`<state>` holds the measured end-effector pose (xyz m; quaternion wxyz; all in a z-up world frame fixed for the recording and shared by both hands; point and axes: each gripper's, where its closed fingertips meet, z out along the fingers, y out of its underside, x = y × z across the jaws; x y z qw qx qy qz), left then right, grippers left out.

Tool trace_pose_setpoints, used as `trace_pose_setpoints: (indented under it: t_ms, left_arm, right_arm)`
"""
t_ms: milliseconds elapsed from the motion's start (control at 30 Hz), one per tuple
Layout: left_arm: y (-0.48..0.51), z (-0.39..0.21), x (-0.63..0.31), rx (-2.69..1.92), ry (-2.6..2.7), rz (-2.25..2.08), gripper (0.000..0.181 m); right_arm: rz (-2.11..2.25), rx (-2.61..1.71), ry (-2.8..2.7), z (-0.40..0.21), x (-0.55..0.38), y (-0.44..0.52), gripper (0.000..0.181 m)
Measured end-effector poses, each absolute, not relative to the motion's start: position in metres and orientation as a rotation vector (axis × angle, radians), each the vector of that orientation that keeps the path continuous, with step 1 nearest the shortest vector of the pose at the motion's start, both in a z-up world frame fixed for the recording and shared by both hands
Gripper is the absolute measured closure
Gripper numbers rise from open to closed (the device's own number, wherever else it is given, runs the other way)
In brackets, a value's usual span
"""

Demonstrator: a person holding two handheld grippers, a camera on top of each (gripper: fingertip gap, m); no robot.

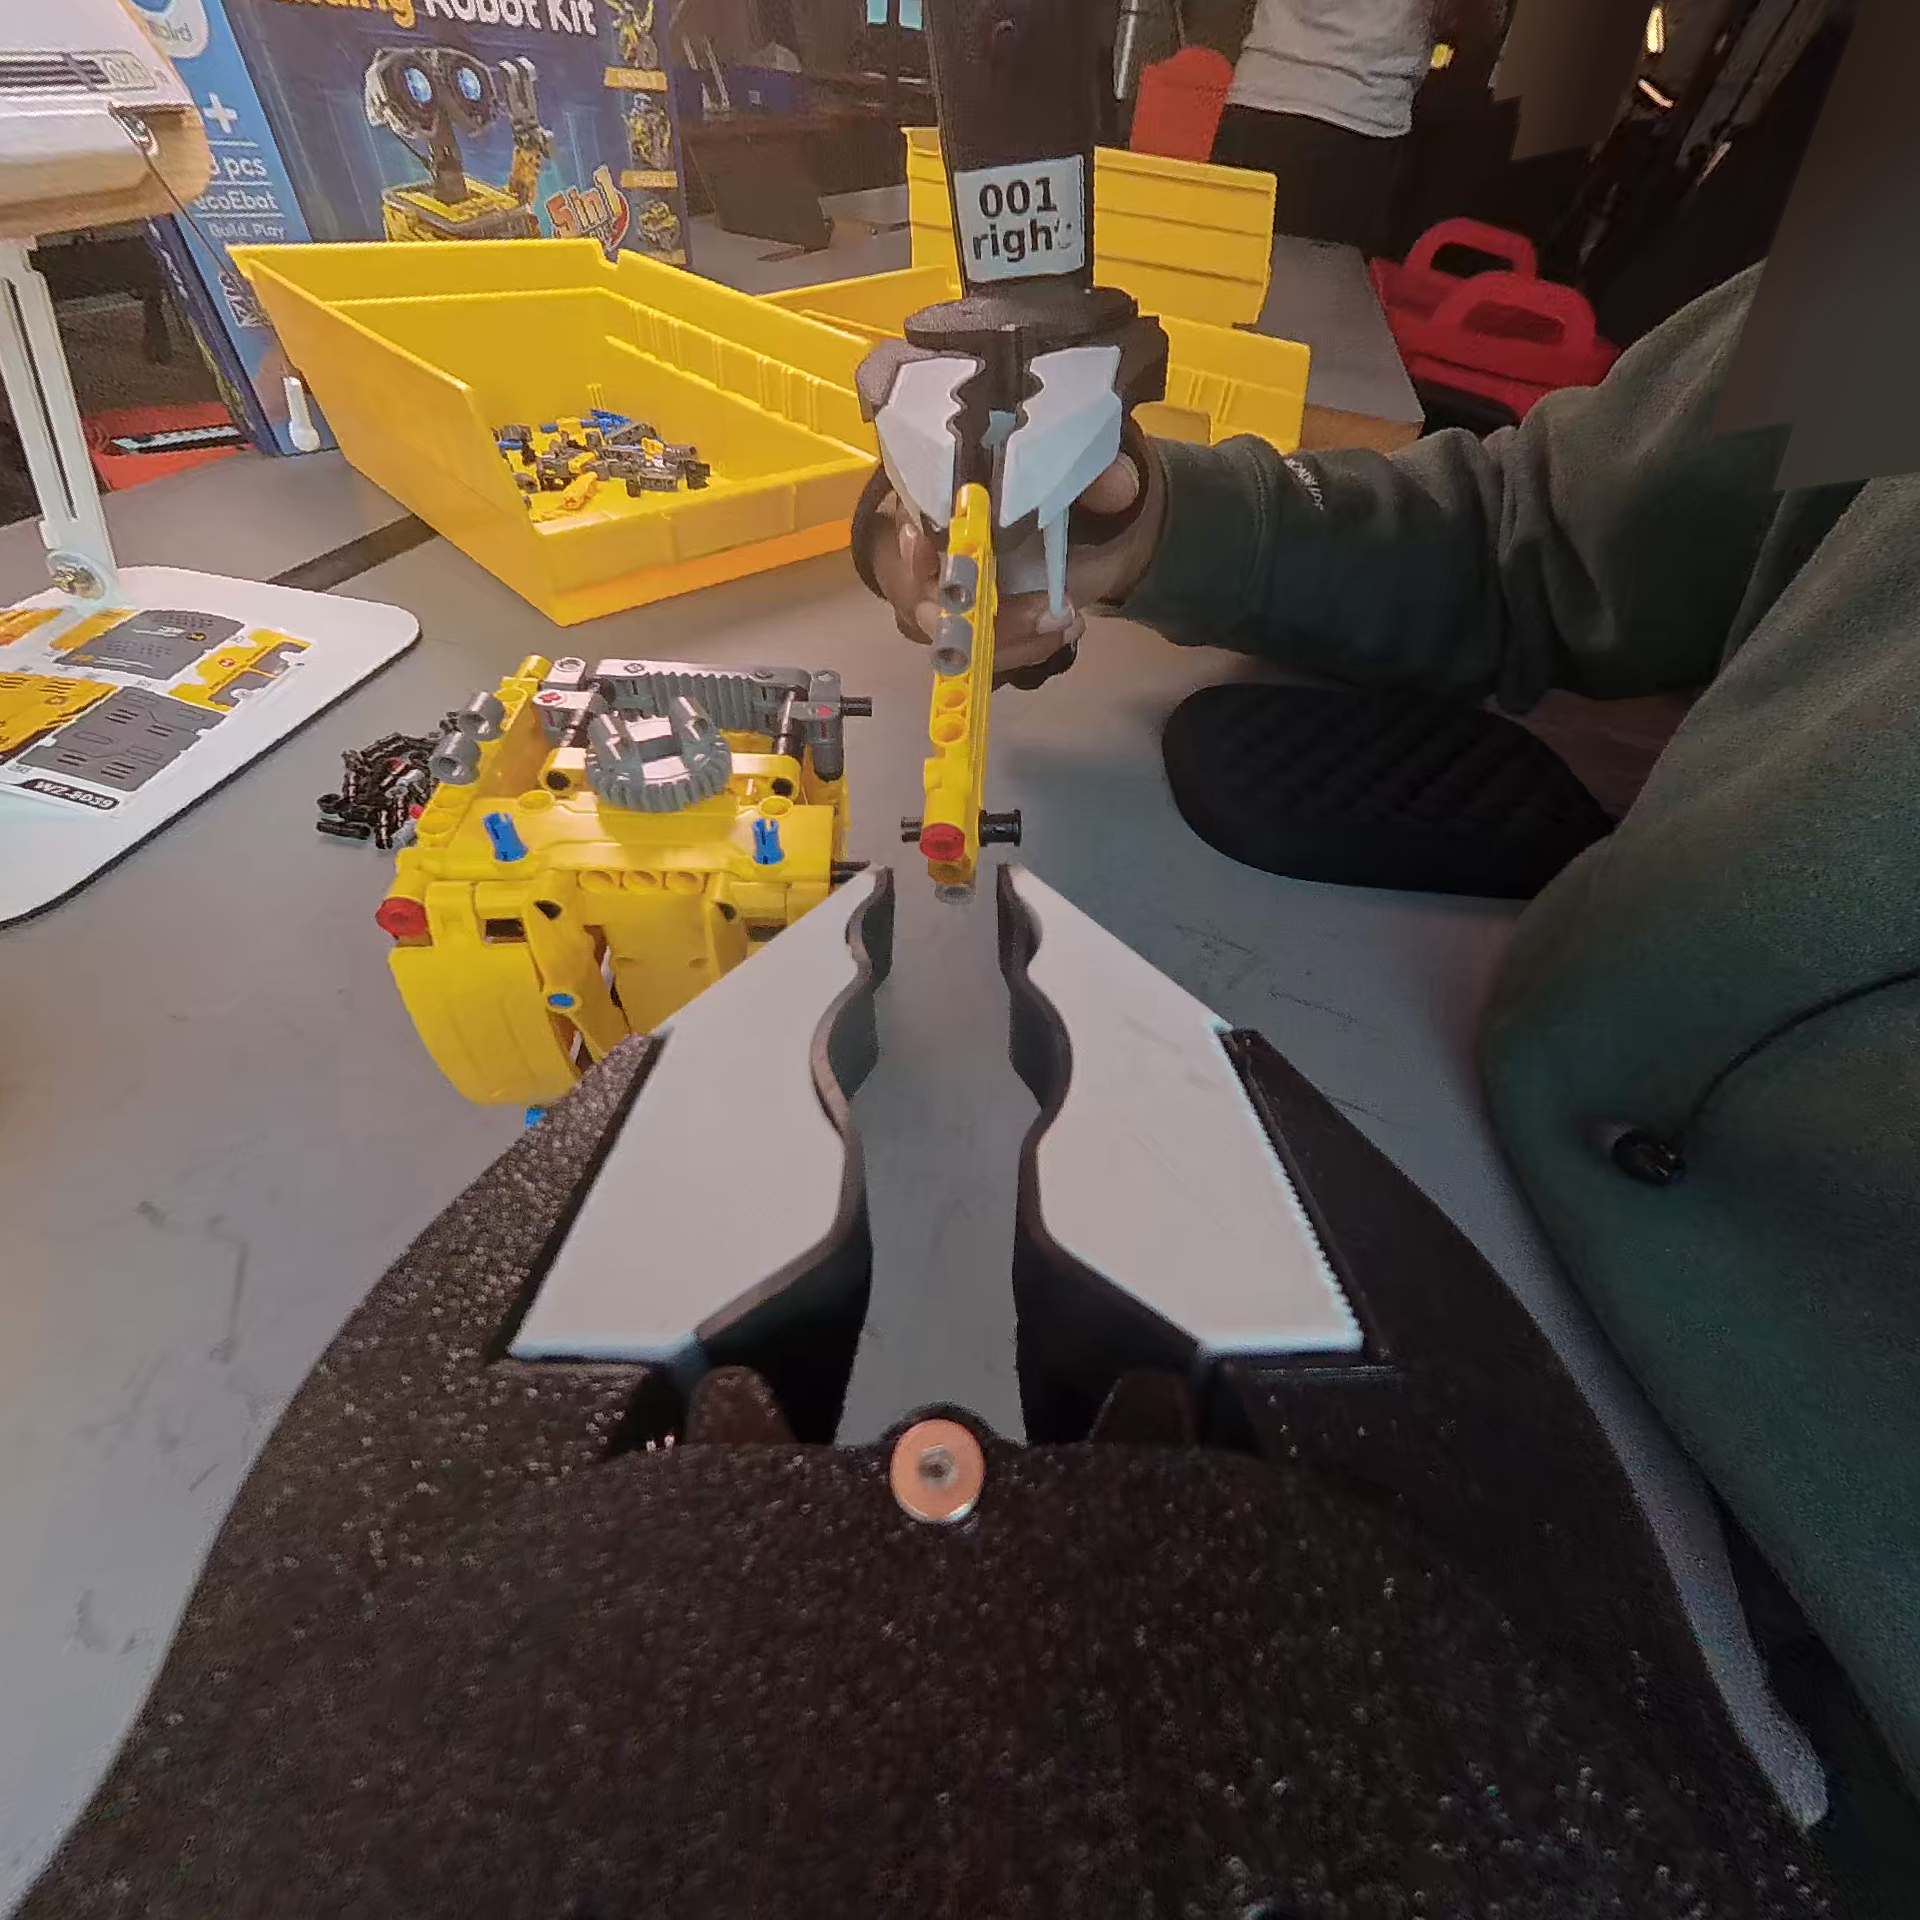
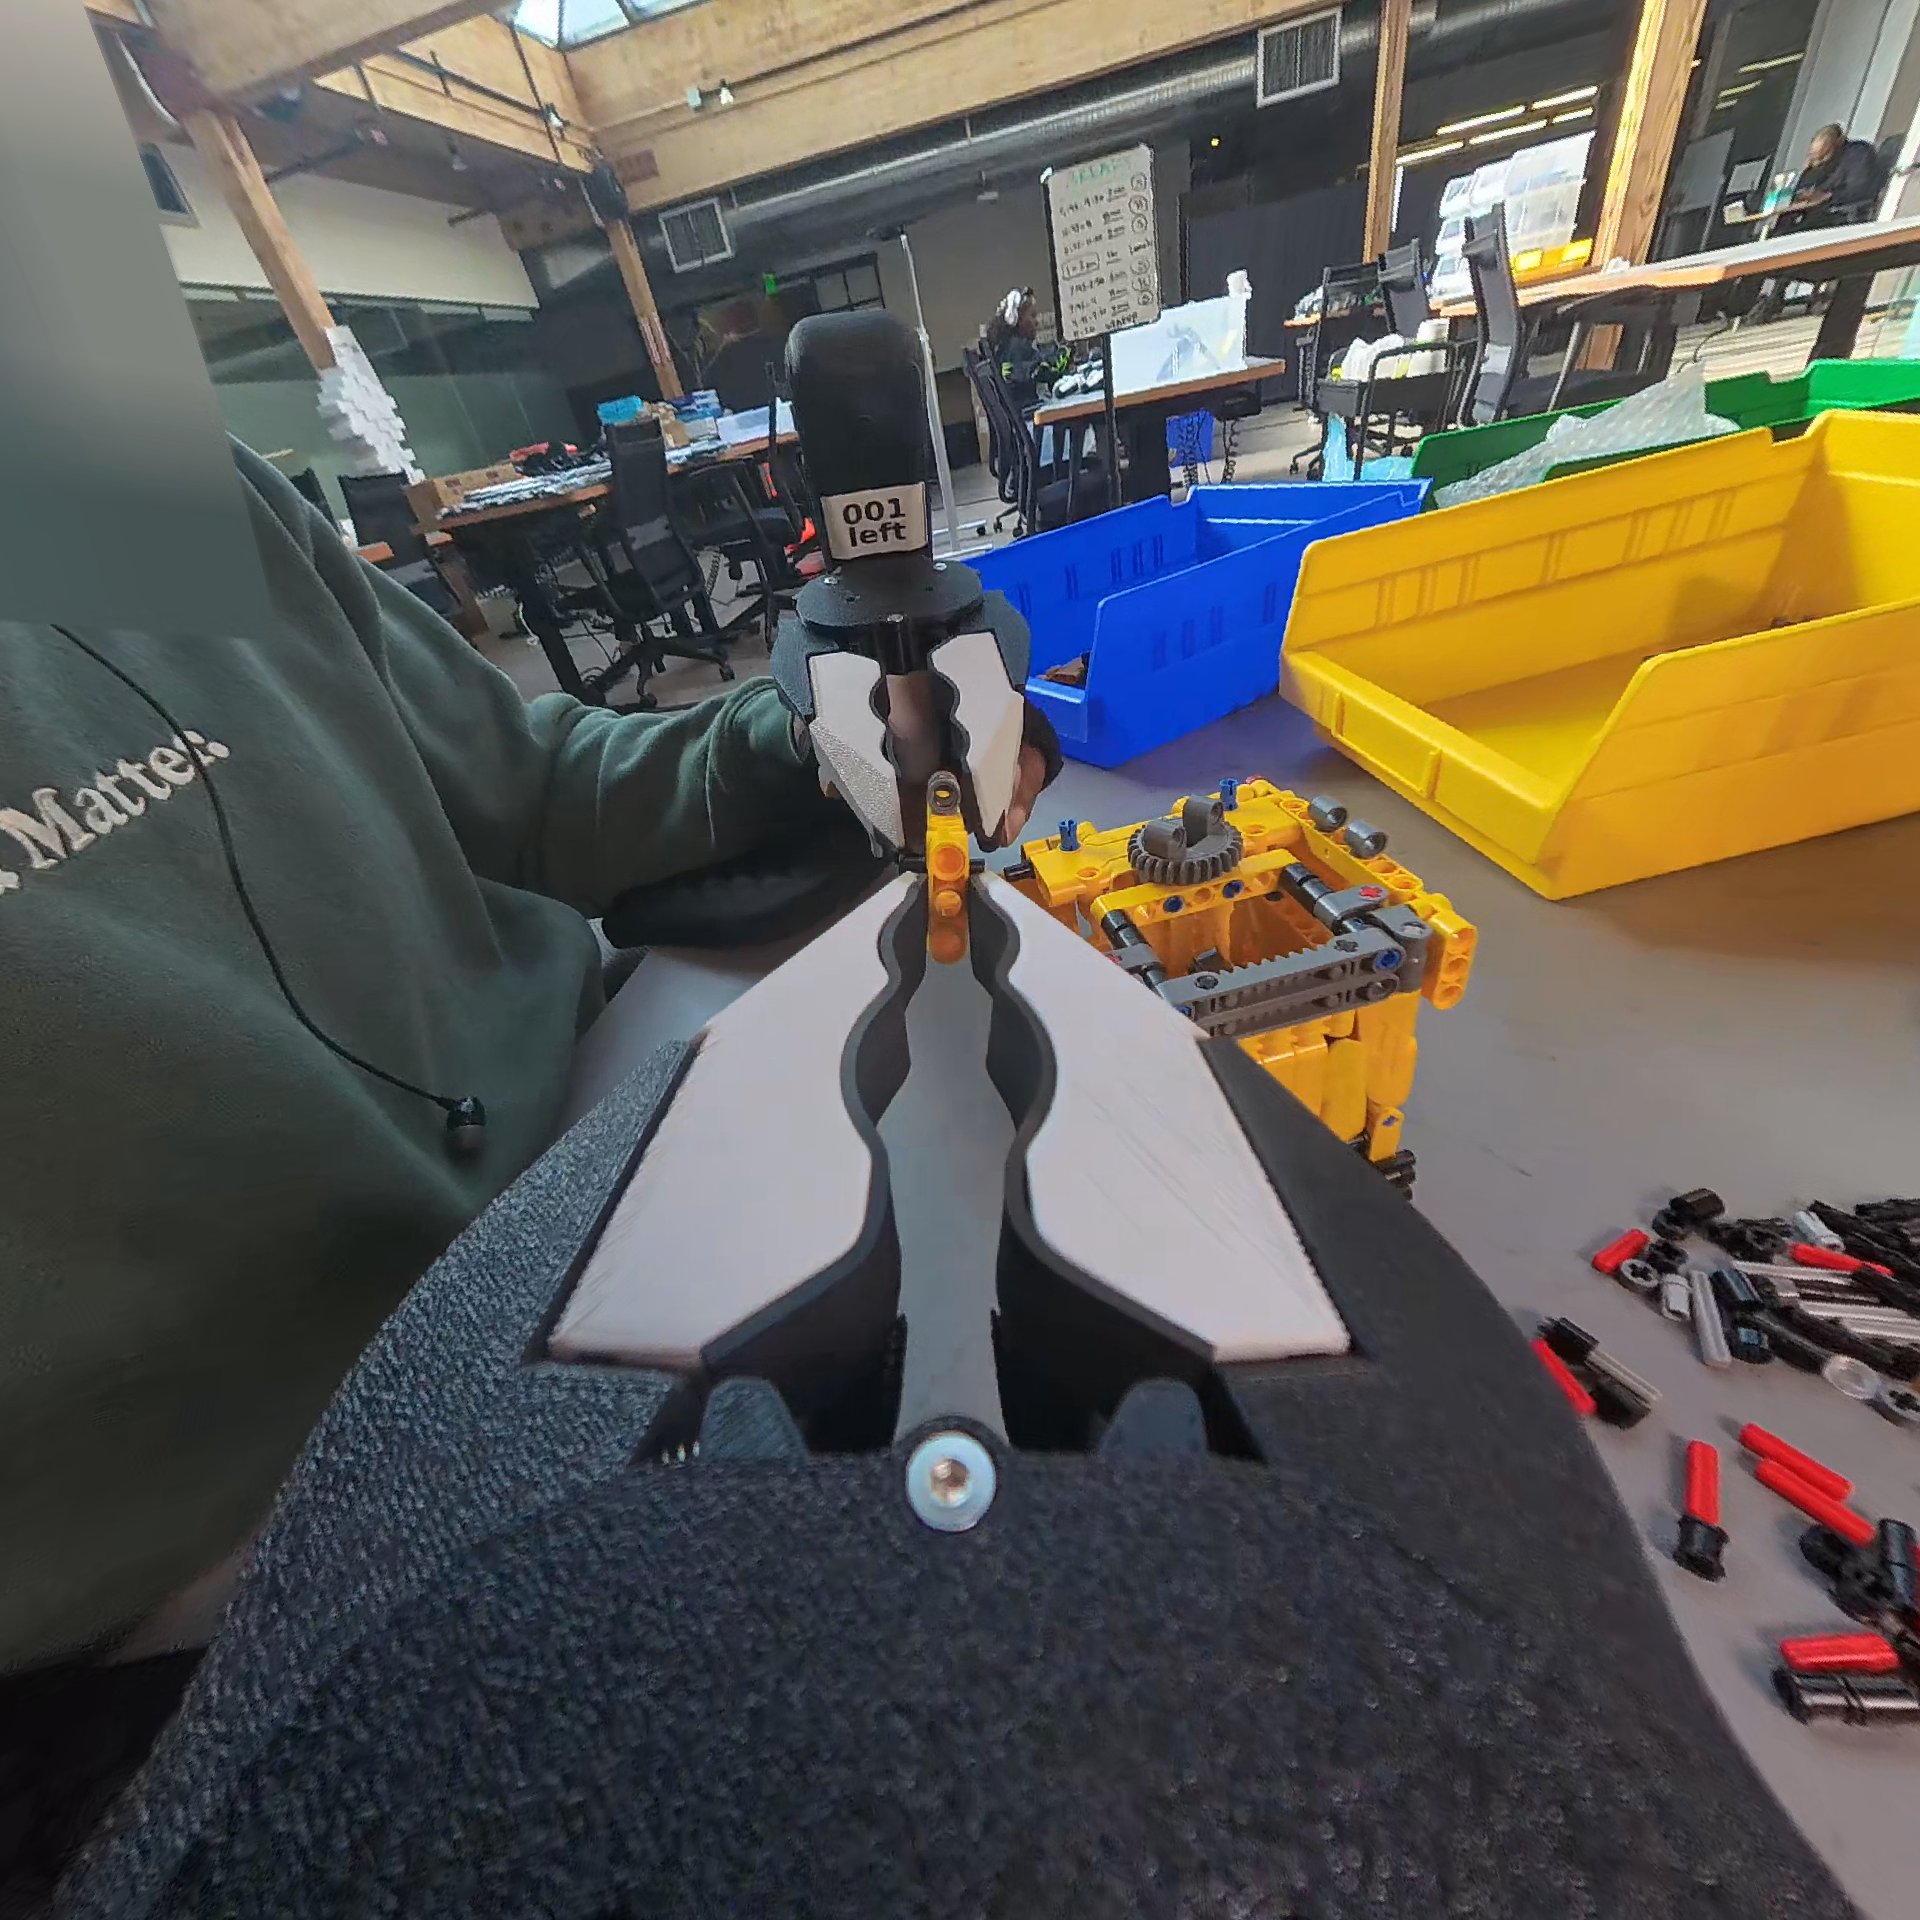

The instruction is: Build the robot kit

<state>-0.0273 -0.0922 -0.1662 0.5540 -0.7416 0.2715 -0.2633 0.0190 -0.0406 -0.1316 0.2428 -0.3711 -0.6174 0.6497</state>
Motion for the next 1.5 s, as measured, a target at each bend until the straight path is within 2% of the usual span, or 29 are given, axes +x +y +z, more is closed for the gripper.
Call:
trace_pose_setpoints:
  t_ms: [100,333,567,833,1000,1500]
  left_arm:
    - [-0.09,-0.163,-0.024,-1.728,0.625,-0.637,0.173]
    - [-0.089,-0.177,-0.029,-1.799,0.667,-0.555,0.175]
    - [-0.091,-0.186,-0.028,-1.832,0.711,-0.522,0.175]
    - [-0.091,-0.186,-0.027,-1.828,0.713,-0.507,0.175]
    - [-0.094,-0.183,-0.021,-1.799,0.759,-0.489,0.175]
    - [-0.099,-0.177,-0.021,-1.76,0.803,-0.441,0.174]
  right_arm:
    - [1.753,-1.024,-1.704,-0.137,0.017,-0.041,0.174]
    - [1.481,-1.07,-1.834,-0.167,0.011,-0.034,0.173]
    - [1.249,-0.963,-1.897,-0.163,0.013,-0.037,0.165]
    - [0.949,-0.801,-1.961,-0.174,0.005,-0.052,0.162]
    - [0.973,-0.822,-1.985,-0.175,0.004,-0.056,0.17]
    - [1.046,-0.887,-2.19,-0.185,0.005,-0.067,0.173]
